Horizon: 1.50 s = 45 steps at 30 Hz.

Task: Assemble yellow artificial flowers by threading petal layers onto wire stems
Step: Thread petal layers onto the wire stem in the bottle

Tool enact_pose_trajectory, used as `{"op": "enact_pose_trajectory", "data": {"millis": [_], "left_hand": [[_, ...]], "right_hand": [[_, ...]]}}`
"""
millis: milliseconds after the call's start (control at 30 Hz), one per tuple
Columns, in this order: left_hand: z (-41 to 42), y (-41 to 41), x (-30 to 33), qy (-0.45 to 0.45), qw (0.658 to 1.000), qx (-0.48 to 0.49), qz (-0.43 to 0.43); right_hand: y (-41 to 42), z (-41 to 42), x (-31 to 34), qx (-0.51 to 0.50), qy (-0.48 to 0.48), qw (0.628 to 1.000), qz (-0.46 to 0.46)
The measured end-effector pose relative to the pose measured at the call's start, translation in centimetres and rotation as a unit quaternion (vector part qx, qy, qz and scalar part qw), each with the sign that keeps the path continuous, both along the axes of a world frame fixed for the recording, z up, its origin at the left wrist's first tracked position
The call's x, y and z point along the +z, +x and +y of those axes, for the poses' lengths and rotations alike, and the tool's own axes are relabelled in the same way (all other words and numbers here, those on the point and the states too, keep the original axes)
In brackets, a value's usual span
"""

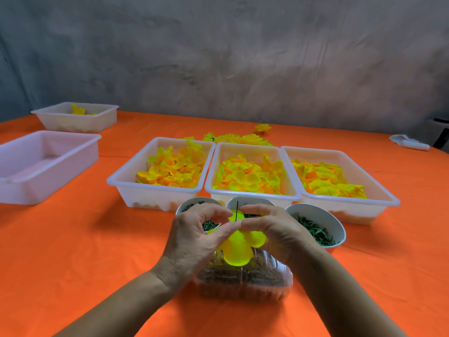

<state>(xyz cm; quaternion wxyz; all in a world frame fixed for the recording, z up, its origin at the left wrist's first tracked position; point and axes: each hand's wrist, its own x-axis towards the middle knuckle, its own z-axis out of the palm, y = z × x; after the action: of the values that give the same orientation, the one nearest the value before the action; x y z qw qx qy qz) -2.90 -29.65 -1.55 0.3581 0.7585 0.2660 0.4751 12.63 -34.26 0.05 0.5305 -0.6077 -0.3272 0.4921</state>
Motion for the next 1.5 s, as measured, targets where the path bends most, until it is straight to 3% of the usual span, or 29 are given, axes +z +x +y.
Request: {"op": "enact_pose_trajectory", "data": {"millis": [100, 300, 667, 933, 1033, 1100, 1300, 1500], "left_hand": [[0.1, 0.7, 0.3, -0.042, 0.999, -0.006, 0.004], [0.7, 1.2, 0.0, -0.024, 0.999, -0.012, 0.017], [1.8, 1.2, -0.9, -0.027, 0.999, -0.035, 0.008], [2.1, 1.1, -1.1, -0.063, 0.995, -0.075, -0.01], [2.1, 1.2, -1.2, -0.062, 0.995, -0.074, -0.012], [2.1, 1.2, -1.2, -0.058, 0.996, -0.066, -0.012], [2.0, 1.2, -1.1, -0.071, 0.996, -0.056, -0.008], [1.6, 1.1, -0.8, -0.079, 0.995, -0.054, -0.002]], "right_hand": [[0.3, -0.2, -0.1, 0.004, -0.002, 1.0, 0.018], [1.4, -0.5, -0.3, 0.024, 0.001, 0.994, 0.106], [1.3, -0.8, -0.8, 0.013, -0.022, 1.0, 0.008], [2.2, -0.4, 1.7, 0.076, -0.047, 0.97, -0.226], [3.6, 1.8, 2.1, -0.015, 0.027, 0.956, -0.292], [4.8, 4.1, 1.8, -0.092, 0.049, 0.919, -0.381], [7.4, 10.5, -0.6, -0.121, -0.075, 0.833, -0.535], [7.3, 13.7, -1.8, -0.147, -0.192, 0.8, -0.549]]}}
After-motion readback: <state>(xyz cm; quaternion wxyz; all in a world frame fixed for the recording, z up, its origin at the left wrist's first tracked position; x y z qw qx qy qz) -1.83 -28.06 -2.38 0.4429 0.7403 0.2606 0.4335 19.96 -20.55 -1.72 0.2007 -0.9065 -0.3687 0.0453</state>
